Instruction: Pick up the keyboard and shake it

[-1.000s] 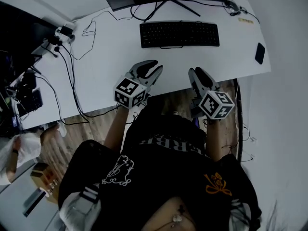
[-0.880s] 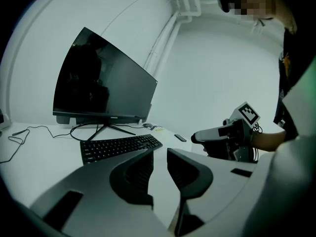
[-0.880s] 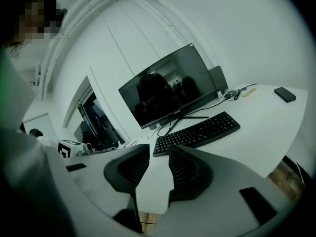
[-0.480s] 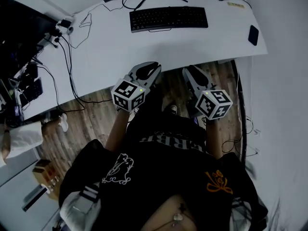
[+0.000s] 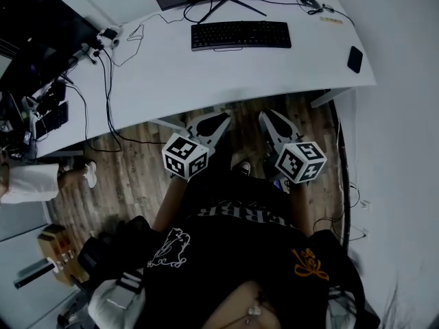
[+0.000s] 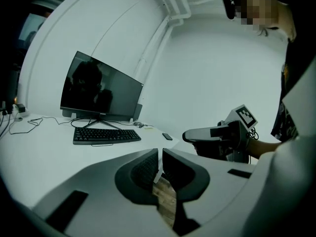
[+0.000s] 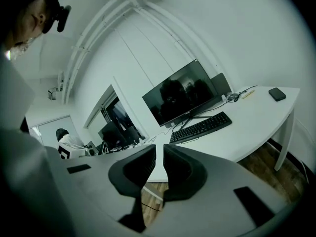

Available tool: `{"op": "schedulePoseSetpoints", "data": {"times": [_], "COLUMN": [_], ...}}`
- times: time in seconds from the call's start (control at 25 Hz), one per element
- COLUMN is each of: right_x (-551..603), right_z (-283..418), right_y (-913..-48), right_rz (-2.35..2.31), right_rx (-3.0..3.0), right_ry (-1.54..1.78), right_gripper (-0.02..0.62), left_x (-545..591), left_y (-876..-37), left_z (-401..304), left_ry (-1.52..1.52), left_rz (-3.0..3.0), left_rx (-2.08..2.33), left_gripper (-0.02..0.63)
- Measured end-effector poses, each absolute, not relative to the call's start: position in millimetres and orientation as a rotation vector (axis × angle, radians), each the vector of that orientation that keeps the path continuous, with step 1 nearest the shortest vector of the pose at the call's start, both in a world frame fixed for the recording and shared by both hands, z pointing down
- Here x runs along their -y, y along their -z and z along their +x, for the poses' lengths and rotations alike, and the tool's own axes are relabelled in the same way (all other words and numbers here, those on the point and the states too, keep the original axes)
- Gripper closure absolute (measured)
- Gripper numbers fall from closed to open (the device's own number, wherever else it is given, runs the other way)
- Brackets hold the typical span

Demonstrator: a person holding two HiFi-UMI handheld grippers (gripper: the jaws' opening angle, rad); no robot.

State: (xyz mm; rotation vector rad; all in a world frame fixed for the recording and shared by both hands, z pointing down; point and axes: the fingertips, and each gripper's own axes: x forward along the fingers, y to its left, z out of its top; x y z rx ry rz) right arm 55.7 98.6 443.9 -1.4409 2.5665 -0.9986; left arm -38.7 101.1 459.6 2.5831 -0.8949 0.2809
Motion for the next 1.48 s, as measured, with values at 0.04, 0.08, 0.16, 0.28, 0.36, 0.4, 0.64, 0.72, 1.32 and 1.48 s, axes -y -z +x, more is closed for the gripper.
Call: {"op": "schedulePoseSetpoints", "data": {"times": [0.04, 0.08, 0.16, 0.28, 0.36, 0.4, 0.64, 0.72, 1.32, 1.48], "right_x": [-102.6, -106.1, -112.3, -119.2, -123.1, -125.2, -139.2, -141.6, -159.3, -162.3], "right_z": [55.2, 54.8, 54.0, 53.1, 54.2, 55.1, 60.6, 60.9, 52.1, 50.3], "right_y": [-441.5, -438.9, -433.1, -423.8, -417.5, -414.5, -406.2, -404.4, -399.0, -400.2], "right_rz": [-1.434, -1.426, -1.409, -1.388, -1.390, -1.394, -1.427, -1.436, -1.413, -1.410], "right_rx": [-2.577, -2.585, -2.594, -2.607, -2.614, -2.617, -2.642, -2.650, -2.680, -2.686], "right_ry": [0.986, 0.973, 0.944, 0.888, 0.850, 0.832, 0.757, 0.738, 0.699, 0.694], "right_gripper": [0.550, 0.549, 0.549, 0.549, 0.551, 0.551, 0.578, 0.578, 0.580, 0.580], "left_x": [-106.5, -110.6, -115.7, -117.9, -118.6, -119.3, -128.3, -130.9, -149.5, -153.3], "left_y": [-458.2, -456.4, -451.0, -439.9, -432.3, -429.0, -415.7, -412.8, -408.7, -408.8], "left_z": [-38.0, -37.0, -34.7, -32.3, -30.1, -28.7, -18.8, -17.0, -18.7, -18.2], "left_ry": [-0.277, -0.271, -0.252, -0.223, -0.204, -0.195, -0.167, -0.162, -0.161, -0.160], "left_rz": [2.582, 2.583, 2.592, 2.619, 2.639, 2.648, 2.700, 2.712, 2.734, 2.742], "left_rx": [0.897, 0.899, 0.901, 0.909, 0.911, 0.910, 0.887, 0.879, 0.871, 0.868], "left_gripper": [0.563, 0.565, 0.565, 0.566, 0.566, 0.566, 0.566, 0.566, 0.566, 0.566]}}
